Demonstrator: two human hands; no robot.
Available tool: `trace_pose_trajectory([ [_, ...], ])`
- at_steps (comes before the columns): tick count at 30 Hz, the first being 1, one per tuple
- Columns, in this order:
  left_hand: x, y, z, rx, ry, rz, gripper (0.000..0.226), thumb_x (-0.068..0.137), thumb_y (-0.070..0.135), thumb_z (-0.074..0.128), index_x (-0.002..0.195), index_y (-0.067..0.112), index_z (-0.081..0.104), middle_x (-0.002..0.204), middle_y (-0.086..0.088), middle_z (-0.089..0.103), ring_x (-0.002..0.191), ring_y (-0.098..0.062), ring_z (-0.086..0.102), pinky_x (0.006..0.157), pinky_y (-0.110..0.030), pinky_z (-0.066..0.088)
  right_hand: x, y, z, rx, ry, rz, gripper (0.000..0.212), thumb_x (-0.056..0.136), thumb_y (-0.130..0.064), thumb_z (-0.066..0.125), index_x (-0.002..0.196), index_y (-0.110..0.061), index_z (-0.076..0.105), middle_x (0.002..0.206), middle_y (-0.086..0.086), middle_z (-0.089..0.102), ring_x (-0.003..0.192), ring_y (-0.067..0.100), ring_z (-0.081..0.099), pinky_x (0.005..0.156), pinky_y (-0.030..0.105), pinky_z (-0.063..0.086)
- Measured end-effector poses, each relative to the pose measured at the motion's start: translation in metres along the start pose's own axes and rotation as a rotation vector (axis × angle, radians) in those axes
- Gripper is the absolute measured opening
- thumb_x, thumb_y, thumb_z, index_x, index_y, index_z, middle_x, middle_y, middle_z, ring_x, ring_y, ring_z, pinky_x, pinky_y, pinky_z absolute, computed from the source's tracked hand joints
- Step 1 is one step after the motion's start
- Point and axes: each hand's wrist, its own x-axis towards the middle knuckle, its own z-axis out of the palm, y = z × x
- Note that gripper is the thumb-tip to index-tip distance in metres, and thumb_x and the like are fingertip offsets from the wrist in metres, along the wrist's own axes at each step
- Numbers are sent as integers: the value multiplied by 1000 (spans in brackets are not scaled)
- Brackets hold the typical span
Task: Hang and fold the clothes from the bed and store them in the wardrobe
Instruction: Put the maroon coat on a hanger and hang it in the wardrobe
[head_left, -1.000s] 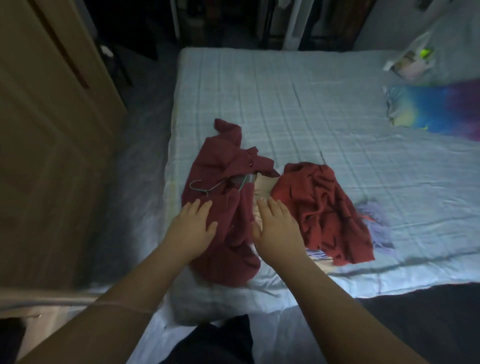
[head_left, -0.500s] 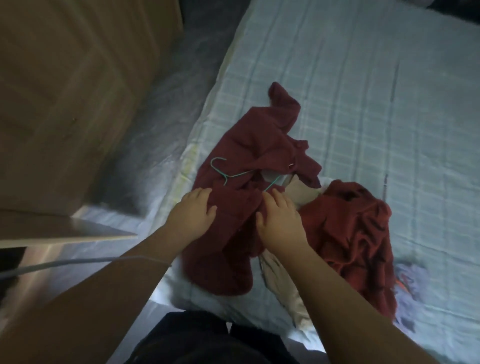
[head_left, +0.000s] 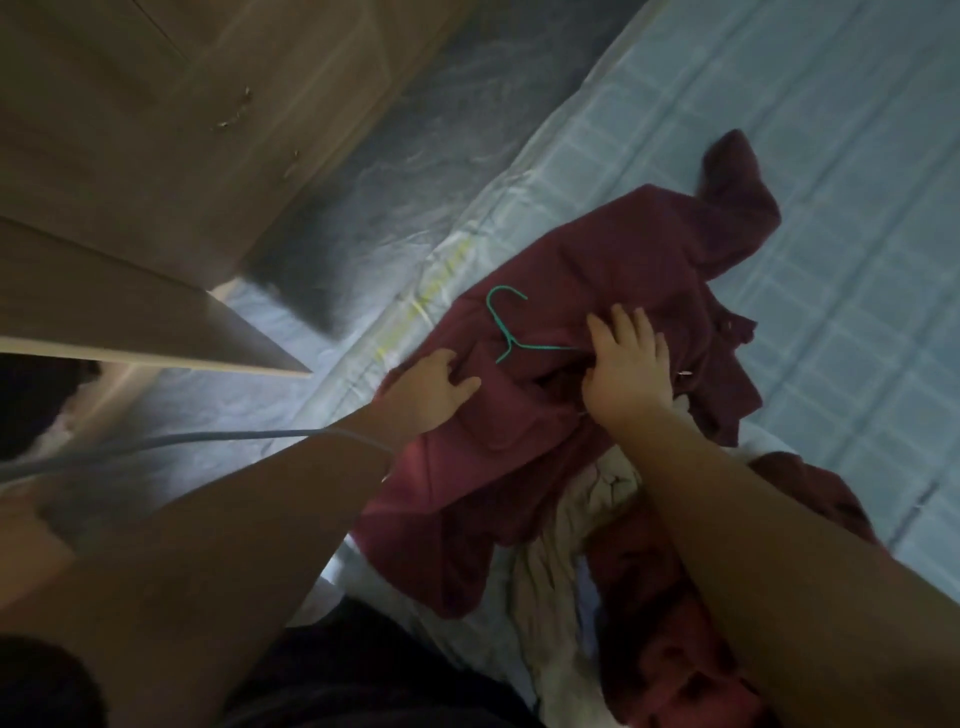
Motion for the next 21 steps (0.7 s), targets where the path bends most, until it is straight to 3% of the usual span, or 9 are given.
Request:
trace_pose_trajectory([
  [2,8,-3,5,-41,-89,-58,66,88,50,68,138,11,51,127,-9,62,117,-24,60,95,-26,41,10,10,8,-59,-59,11,73,86,-20,54,153,-26,26,161,8,24,149,32,15,118,53,19],
  [5,15,-3,7,-18,-188,-106,58,82,57,71,120,13,65,113,-2,66,107,-21,62,89,-30,44,7,23,17,-80,-113,48,65,87,-15,51,148,-27,33,142,9,43,129,34,40,101,50,38],
  [9,11,7,12,35,-290,-145,44,82,54,72,102,15,65,106,-1,65,97,-20,60,80,-29,40,-8,35,22,2,-79,69,58,86,-13,52,142,-25,42,129,9,49,117,33,46,93,49,41],
  [12,8,13,15,-32,-192,-93,35,86,37,73,111,15,62,118,-6,65,112,-26,61,92,-31,45,-9,39,22,51,8,24,57,82,-21,60,138,-22,48,139,9,44,129,33,37,100,51,37],
  [15,-1,18,14,-28,-32,20,52,91,30,67,137,13,48,138,-11,55,128,-29,52,106,-30,37,-3,38,22,189,13,-3,63,82,-29,67,140,-22,43,152,4,37,141,30,30,107,53,34],
  [18,-20,21,11,-62,25,102,54,88,44,61,137,26,44,132,-4,60,119,-27,58,103,-38,44,-2,32,22,215,-6,21,78,84,-35,67,150,-30,27,147,2,39,130,33,39,100,54,38],
  [21,-43,20,0,42,78,177,49,78,66,51,121,44,43,109,10,66,98,-21,65,88,-39,51,-11,25,19,153,78,32,68,88,-33,61,149,-35,31,132,8,41,112,37,44,88,52,46],
])
